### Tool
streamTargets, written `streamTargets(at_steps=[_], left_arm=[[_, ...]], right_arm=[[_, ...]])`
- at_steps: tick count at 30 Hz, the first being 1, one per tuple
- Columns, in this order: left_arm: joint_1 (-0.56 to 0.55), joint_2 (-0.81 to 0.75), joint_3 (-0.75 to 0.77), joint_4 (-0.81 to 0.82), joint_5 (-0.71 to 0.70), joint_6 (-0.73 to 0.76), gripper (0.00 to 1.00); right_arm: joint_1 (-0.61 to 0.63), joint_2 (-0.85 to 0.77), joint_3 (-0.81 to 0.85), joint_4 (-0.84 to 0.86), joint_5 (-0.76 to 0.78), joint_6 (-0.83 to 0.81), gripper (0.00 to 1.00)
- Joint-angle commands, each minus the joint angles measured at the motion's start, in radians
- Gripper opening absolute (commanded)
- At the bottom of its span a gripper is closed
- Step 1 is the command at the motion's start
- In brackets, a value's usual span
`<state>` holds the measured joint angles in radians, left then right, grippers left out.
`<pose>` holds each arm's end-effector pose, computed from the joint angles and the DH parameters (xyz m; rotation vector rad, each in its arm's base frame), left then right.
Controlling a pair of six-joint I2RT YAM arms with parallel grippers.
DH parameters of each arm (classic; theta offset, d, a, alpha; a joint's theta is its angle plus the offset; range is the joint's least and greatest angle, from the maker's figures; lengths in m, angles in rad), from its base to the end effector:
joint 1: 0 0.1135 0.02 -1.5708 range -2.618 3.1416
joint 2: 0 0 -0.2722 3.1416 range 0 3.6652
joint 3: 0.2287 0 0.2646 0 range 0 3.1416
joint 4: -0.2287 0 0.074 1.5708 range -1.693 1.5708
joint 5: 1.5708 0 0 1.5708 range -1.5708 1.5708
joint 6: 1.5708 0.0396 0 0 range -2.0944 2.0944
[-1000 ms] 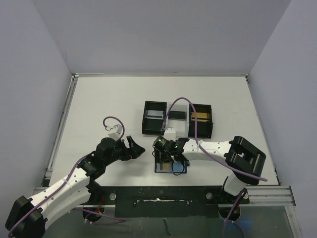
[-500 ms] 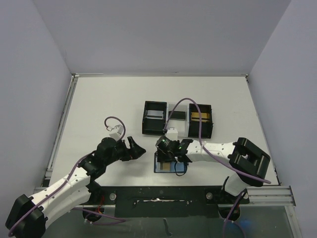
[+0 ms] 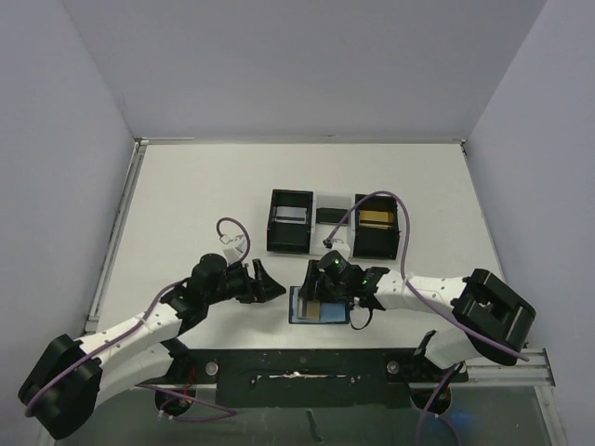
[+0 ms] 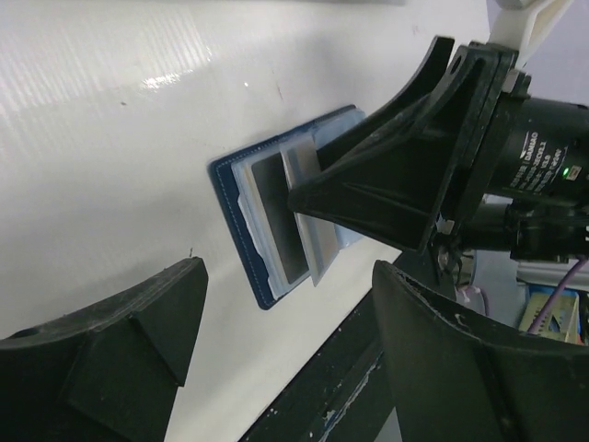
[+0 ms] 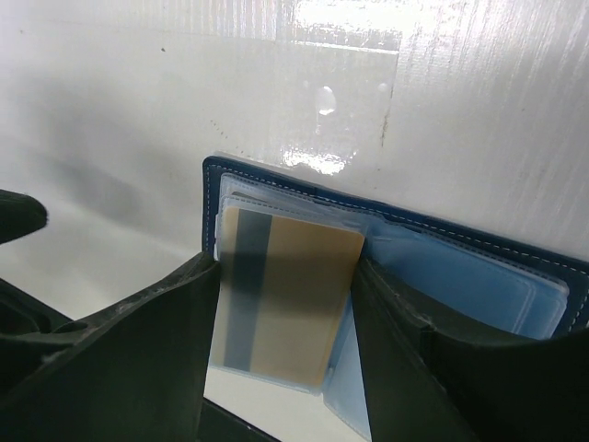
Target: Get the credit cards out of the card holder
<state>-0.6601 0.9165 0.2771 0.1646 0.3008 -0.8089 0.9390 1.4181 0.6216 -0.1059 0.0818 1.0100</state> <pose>0.1479 -0.1297 0.1727 0.0402 2.2533 -1.1704 0.1633 0.2176 0.1512 0.1300 2.6131 0.6915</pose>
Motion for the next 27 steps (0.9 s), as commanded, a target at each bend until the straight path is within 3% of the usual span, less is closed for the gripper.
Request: streamTargets(at_steps=[1, 6, 14, 27], left_arm=[[-0.036, 0.084, -0.002, 0.177, 0.079, -0.004, 0.7], [-0.104, 0.208, -0.013, 0.337, 0.075, -0.056, 0.66], [-0.171, 0.419, -0.014, 0.579, 0.055, -0.133, 0.5], [-0.195, 0.576, 0.007, 0.722, 0.08, -0.167, 0.26]], right_arm=[[-0.008, -0.001, -0.026, 0.046, -0.034, 0.015, 0.48], [-0.009, 0.003, -0.028, 0.053, -0.037, 0.015, 0.48], [-0.012, 0.003, -0.029, 0.052, -0.039, 0.013, 0.48], [-0.015, -0.009, -0.03, 0.051, -0.044, 0.01, 0.49]])
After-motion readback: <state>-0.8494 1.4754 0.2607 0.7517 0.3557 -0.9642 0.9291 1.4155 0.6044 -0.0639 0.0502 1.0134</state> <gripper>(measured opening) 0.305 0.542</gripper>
